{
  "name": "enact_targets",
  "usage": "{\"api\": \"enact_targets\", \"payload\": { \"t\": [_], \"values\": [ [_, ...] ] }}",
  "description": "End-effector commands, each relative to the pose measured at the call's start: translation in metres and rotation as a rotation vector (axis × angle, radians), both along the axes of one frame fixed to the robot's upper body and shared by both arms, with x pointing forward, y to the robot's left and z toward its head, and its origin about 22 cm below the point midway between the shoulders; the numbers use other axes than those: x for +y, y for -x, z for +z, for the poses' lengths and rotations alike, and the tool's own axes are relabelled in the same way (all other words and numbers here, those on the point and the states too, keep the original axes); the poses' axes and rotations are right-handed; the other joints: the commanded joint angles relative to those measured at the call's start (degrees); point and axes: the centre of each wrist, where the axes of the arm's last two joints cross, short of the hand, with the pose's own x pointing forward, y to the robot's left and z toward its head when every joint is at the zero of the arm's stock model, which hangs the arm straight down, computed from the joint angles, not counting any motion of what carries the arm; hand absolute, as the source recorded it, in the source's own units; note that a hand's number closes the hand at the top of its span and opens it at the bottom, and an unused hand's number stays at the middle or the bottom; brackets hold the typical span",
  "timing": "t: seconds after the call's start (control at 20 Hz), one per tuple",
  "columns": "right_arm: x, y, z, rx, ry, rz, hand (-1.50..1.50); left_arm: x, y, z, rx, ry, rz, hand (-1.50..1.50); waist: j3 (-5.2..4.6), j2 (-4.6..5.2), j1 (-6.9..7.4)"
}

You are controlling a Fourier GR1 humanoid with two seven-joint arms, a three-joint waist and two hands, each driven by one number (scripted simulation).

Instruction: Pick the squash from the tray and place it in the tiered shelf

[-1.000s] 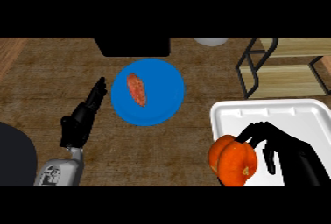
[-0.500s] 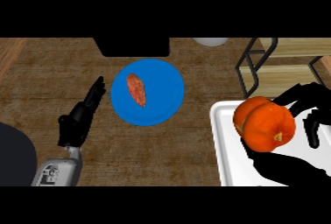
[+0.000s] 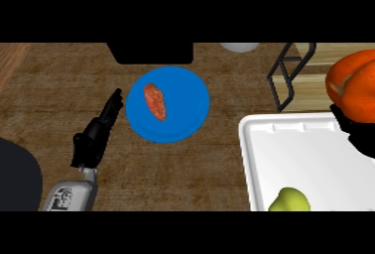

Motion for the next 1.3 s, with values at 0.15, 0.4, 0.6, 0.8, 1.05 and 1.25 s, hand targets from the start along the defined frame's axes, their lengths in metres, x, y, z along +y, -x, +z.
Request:
{"api": "enact_targets", "payload": {
  "t": [0.15, 0.4, 0.6, 0.8, 1.05, 1.25],
  "values": [
    [-0.009, -0.02, 0.034, -0.007, -0.009, -0.118, 1.5, -0.006, -0.003, 0.014, -0.011, 0.01, -0.003, 0.0, 0.0, 0.03, 0.35],
    [-0.044, -0.042, 0.063, -0.047, 0.019, -0.157, 1.5, 0.001, 0.006, -0.014, 0.017, -0.013, -0.024, 0.0, 0.0, 0.09, 0.3],
    [-0.063, -0.065, 0.055, -0.059, 0.04, -0.143, 1.5, 0.019, -0.005, 0.0, 0.004, -0.007, -0.018, 0.0, 0.02, 0.17, 0.46],
    [-0.076, -0.075, 0.053, -0.086, 0.166, -0.171, 1.5, 0.015, -0.004, -0.009, -0.011, -0.005, -0.006, 0.0, 0.01, 0.28, 0.39],
    [-0.088, -0.102, 0.03, -0.081, 0.185, -0.216, 1.5, 0.005, -0.003, 0.004, 0.009, -0.003, -0.001, 0.0, 0.03, 0.2, 0.52],
    [-0.087, -0.125, 0.013, -0.13, 0.299, -0.204, 1.5, 0.003, -0.001, 0.006, -0.005, 0.012, -0.027, 0.0, 0.04, 0.36, 0.86]
  ]
}}
